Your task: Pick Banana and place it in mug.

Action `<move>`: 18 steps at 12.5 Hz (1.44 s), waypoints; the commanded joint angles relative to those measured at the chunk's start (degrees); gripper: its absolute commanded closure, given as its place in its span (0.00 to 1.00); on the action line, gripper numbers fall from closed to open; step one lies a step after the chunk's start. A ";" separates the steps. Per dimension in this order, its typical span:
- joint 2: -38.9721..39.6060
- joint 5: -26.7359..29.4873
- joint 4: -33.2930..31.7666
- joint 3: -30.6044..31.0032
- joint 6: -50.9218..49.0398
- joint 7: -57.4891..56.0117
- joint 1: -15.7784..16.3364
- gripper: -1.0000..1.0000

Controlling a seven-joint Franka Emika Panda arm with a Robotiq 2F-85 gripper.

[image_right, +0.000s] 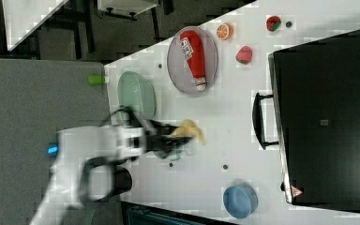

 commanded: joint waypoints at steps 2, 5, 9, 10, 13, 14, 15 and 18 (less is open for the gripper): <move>-5.28 0.03 8.65 1.36 -13.53 0.20 0.87 0.66; -6.56 0.13 11.67 5.52 -17.12 3.50 2.17 0.66; -6.22 0.63 12.20 14.80 -18.40 17.13 3.69 0.66; -5.92 1.68 12.05 17.20 -18.32 18.90 3.95 0.66; -4.15 6.95 11.62 23.16 -17.71 24.75 4.18 0.66; -3.33 7.79 11.06 24.65 -16.70 27.79 4.20 0.66; -2.35 7.99 10.18 26.07 -14.85 30.32 4.21 0.66; 1.44 7.98 5.40 29.17 -4.30 36.36 4.22 0.66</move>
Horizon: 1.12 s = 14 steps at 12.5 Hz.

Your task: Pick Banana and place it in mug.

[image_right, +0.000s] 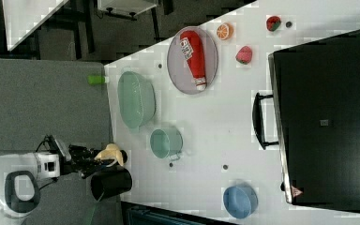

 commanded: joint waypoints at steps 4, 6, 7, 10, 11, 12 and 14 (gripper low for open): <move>7.98 -0.92 -9.27 0.77 15.99 11.11 -2.03 0.66; 12.31 -2.24 -9.63 0.36 20.30 11.12 -2.07 0.66; 14.28 -3.48 -9.62 0.05 22.30 11.28 -2.06 0.66; 18.60 -6.28 -9.73 -0.57 27.49 11.68 -2.06 0.41; 18.88 -6.28 -9.74 -0.68 28.10 11.76 -2.07 0.30; 18.62 -6.28 -9.75 -0.90 27.81 11.77 -2.11 0.19; 16.85 -6.27 -9.69 -1.20 26.65 11.76 -2.15 0.00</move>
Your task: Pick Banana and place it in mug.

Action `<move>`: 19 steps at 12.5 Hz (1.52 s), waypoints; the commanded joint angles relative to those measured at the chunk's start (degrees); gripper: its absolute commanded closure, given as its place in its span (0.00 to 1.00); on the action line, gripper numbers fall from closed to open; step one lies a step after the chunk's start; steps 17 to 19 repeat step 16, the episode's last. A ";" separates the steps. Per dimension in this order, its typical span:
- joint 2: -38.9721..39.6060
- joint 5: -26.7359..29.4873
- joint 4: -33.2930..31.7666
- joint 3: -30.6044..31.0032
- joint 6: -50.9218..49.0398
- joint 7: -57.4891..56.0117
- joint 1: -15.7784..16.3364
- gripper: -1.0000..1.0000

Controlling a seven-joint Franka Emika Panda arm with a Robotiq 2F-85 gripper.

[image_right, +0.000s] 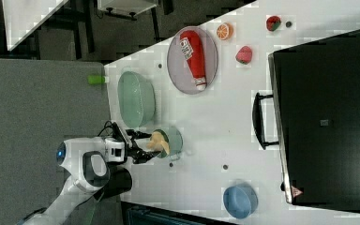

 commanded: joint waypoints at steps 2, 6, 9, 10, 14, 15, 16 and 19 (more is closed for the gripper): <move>-5.80 0.72 1.44 -0.13 -2.65 2.13 -0.22 0.00; -16.39 0.72 5.18 -3.39 -16.65 1.88 -1.22 0.00; -22.04 0.76 11.21 -9.72 -30.18 -7.48 -1.65 0.00; -23.03 0.75 13.49 -12.52 -32.97 -10.31 -1.78 0.00; -24.34 0.33 22.19 -22.95 -43.41 -18.86 -2.03 0.00; -24.28 0.05 23.88 -25.37 -44.76 -20.80 -2.12 0.00; -24.25 -0.06 25.27 -27.49 -45.77 -23.54 -2.14 0.00; -24.25 -0.06 25.27 -27.49 -45.77 -23.54 -2.14 0.00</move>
